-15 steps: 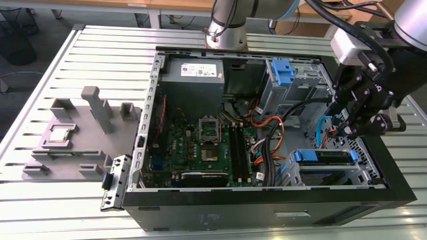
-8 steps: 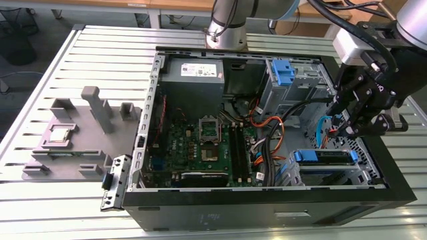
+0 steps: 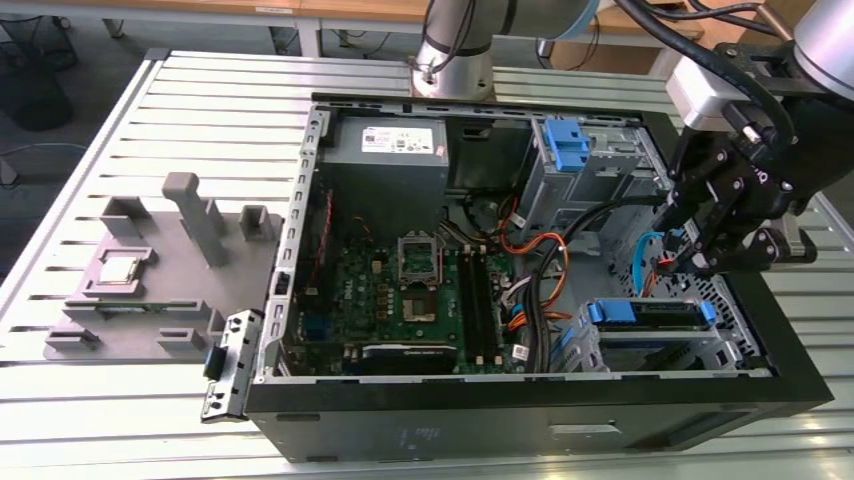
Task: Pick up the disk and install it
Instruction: 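Insert the first disk wire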
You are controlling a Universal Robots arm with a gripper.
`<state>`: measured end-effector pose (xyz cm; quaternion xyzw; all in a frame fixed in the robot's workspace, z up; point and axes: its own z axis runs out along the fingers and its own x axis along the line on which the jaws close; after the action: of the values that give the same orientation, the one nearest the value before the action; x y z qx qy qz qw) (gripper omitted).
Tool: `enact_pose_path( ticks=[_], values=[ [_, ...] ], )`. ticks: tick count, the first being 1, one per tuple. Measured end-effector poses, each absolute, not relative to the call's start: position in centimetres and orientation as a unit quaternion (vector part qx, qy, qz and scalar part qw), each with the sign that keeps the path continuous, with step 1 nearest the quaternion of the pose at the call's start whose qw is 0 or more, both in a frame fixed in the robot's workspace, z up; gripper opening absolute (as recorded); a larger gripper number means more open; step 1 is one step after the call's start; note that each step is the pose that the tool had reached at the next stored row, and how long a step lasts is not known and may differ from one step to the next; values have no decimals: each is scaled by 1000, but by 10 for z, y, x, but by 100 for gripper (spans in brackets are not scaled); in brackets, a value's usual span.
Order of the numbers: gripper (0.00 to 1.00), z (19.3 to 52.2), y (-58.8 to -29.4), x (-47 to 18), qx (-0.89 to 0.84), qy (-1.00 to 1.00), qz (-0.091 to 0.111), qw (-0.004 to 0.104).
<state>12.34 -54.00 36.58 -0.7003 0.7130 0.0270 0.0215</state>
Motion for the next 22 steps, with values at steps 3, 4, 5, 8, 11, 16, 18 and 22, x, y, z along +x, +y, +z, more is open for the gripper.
enact_pose_path(
  ticks=[3,4,5,8,11,16,18,22],
  values=[
    [47,366,-540,123,-700,713,27,21],
    [47,366,-540,123,-700,713,27,21],
    [40,366,-540,123,-700,713,27,21],
    [40,366,-540,123,-700,713,27,21],
    [32,366,-540,123,-700,713,27,21],
    [25,366,-540,123,-700,713,28,21],
    [18,366,-540,123,-700,713,28,21],
    [11,366,-540,123,-700,713,28,21]
  ],
)
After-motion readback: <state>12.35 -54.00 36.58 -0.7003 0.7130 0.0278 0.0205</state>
